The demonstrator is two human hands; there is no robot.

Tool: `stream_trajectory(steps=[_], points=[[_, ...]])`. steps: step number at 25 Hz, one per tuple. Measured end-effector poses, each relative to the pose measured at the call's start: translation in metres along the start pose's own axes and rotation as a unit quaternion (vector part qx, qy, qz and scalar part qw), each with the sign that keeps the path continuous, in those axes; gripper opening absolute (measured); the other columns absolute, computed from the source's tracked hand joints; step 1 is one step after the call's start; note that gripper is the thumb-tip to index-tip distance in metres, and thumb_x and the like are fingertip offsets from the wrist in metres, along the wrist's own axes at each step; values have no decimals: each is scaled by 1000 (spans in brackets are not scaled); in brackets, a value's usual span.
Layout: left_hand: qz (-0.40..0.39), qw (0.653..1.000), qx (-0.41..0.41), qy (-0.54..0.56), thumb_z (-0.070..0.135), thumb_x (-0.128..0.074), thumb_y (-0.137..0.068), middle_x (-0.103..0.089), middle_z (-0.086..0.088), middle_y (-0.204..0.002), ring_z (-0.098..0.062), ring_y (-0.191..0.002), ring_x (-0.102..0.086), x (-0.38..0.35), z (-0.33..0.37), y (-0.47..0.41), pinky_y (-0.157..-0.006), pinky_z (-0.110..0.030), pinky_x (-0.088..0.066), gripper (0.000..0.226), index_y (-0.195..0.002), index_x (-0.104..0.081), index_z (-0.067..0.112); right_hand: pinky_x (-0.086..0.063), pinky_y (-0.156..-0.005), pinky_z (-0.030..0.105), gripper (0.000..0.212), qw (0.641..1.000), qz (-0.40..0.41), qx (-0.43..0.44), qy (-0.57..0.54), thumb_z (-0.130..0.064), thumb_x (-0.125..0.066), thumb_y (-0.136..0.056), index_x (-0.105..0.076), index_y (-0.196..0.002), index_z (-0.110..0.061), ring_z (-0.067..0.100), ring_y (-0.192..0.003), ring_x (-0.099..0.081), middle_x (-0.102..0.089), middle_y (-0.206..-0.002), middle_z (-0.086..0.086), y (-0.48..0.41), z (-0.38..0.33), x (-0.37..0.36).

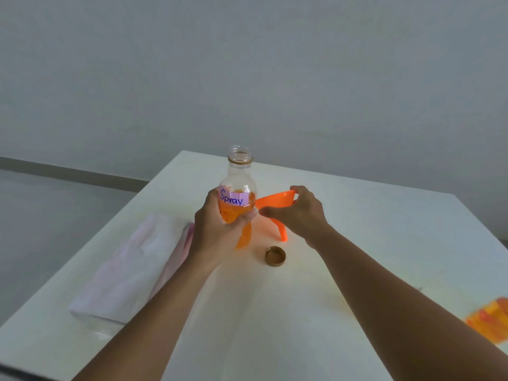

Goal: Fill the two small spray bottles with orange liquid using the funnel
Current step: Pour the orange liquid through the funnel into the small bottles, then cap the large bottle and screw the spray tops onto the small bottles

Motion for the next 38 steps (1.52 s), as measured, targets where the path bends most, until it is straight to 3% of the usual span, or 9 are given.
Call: stream_trajectory(steps=[6, 9, 12, 14, 17, 22, 29, 32, 38], points=[[1, 999, -13, 37, 49, -79, -74, -58, 9, -131, -11, -115, -56, -6, -11, 7, -73, -9, -44, 78, -140, -43, 26, -48, -101, 44, 106, 999, -11, -23, 36, -55, -85, -72, -28, -155, -25, 30, -138, -44, -39, -154, 7, 0, 9, -15], [-2, 999, -10, 49, 51, -81, -70, -53, 9, -136, -13, -119, -53, -9, -22, 14, -84, -21, -49, 89, -144, -36, 28, -48, -99, 43, 114, 1000, 20, -10, 17, -54, -87, -70, -21, -158, -25, 29, -138, -44, -31, -156, 8, 16, 5, -3], [-21, 998, 5, 53, 46, -84, -68, -54, 3, -138, -21, -123, -54, -12, -39, 23, -96, -38, -51, 89, -142, -40, 25, -45, -82, 18, 71, 990, 103, 94, 0, -35, -84, -77, -48, -138, -25, 15, -107, -56, -45, -130, 5, 53, 2, 20], [-28, 998, 0, 59, 44, -83, -70, -54, 0, -139, -24, -125, -54, -13, -45, 27, -101, -45, -50, 86, -141, -41, 24, -37, -68, 9, 43, 984, 60, 151, 73, -29, -79, -81, -60, -119, -26, 4, -86, -52, -51, -113, 0, 79, 6, 15], [-23, 998, -22, 48, 51, -76, -74, -55, -1, -137, -23, -124, -55, -12, -44, 30, -99, -44, -51, 82, -142, -41, 23, -40, -80, 13, 53, 963, -63, 185, 184, -37, -74, -87, -54, -135, -25, 8, -97, -54, -50, -124, -3, 102, 17, -12], [-27, 998, -30, 46, 44, -76, -79, -55, 1, -137, -21, -123, -55, -13, -46, 27, -97, -37, -50, 75, -143, -41, 24, -46, -94, 23, 48, 958, -63, 176, 217, -35, -59, -100, -51, -145, -21, 16, -111, -57, -53, -126, -1, 96, 15, -21], [-37, 996, -29, 71, 43, -79, -76, -57, 4, -134, -16, -118, -56, -16, -50, 23, -91, -31, -50, 76, -141, -43, 25, -34, -69, 4, 29, 977, -3, 149, 154, -41, -58, -99, -66, -125, -30, 3, -86, -53, -53, -96, -10, 77, 25, -3], [-48, 995, -25, 81, 40, -79, -76, -56, 8, -130, -12, -112, -56, -15, -46, 22, -85, -18, -45, 74, -139, -44, 25, -39, -65, 9, 20, 984, 22, 137, 116, -44, -64, -95, -73, -107, -32, 0, -76, -62, -67, -87, -9, 67, 15, 10], [-25, 997, -42, 58, 38, -80, -77, -54, 16, -119, -1, -97, -54, -14, -45, 23, -64, 6, -38, 64, -129, -44, 33, -60, -69, 28, 35, 942, 78, 194, -262, -32, -87, -77, -68, -96, -10, 13, -75, -76, -79, -86, 3, 55, -97, 72]])
Point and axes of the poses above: each hand's wrist, its own y-axis away from the middle knuckle, its own x-axis out of the back of the hand, z = x × y, the point moved 6 cm from there along -y, towards the middle knuckle
